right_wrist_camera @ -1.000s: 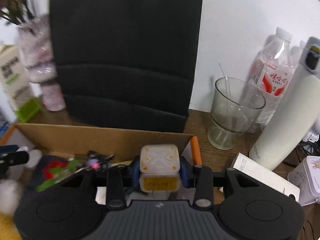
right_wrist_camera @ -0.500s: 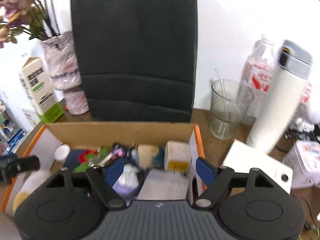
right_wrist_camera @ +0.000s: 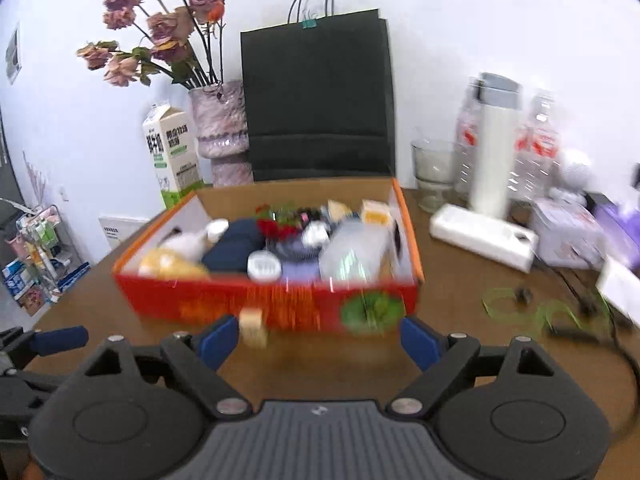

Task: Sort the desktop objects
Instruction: 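Move both tools back toward the small beige block on the table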

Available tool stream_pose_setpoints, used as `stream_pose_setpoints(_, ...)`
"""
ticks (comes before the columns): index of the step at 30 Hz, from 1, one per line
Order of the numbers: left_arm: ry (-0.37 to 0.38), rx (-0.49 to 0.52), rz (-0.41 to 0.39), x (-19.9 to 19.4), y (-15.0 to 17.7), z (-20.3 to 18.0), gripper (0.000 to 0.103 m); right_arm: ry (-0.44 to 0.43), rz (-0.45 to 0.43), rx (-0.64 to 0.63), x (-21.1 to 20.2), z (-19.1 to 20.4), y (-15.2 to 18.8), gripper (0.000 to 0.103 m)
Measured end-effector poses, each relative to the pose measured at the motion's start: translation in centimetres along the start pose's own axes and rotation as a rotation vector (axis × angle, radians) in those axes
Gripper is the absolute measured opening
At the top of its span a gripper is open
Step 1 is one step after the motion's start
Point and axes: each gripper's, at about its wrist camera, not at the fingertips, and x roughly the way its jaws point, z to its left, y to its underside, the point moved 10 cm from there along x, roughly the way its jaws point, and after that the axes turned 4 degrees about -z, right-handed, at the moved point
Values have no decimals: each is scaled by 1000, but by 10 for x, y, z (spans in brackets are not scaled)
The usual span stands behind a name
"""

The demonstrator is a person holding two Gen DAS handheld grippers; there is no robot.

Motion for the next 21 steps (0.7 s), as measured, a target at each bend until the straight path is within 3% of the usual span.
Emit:
stream_pose_setpoints(10,-43,-21,-12,-62,82,21,103,-2,-6,85,-85,14,117,88)
stream_pose_setpoints(13,-68,3,-30,-81,98,19,103,11,-23,71,-102,20,138,88)
stream_pose_setpoints(21,-23,-26,-68,-116,113,12,103,28,-30,44,-126,34,164,88)
